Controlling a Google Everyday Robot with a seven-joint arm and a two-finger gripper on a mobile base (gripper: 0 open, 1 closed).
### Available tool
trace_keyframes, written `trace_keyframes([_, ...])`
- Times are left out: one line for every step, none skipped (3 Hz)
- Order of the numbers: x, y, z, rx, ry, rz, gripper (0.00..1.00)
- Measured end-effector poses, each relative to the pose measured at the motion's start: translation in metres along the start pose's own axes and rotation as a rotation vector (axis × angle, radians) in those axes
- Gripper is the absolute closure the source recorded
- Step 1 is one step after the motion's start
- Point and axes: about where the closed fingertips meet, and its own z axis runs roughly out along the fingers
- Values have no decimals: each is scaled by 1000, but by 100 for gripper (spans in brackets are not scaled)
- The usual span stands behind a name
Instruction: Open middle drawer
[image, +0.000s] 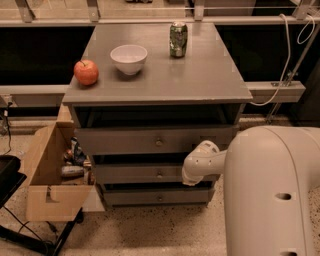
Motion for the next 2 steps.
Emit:
trace_keyframes([0,0,-1,0,0,0,88])
trace_keyframes([0,0,-1,0,0,0,100])
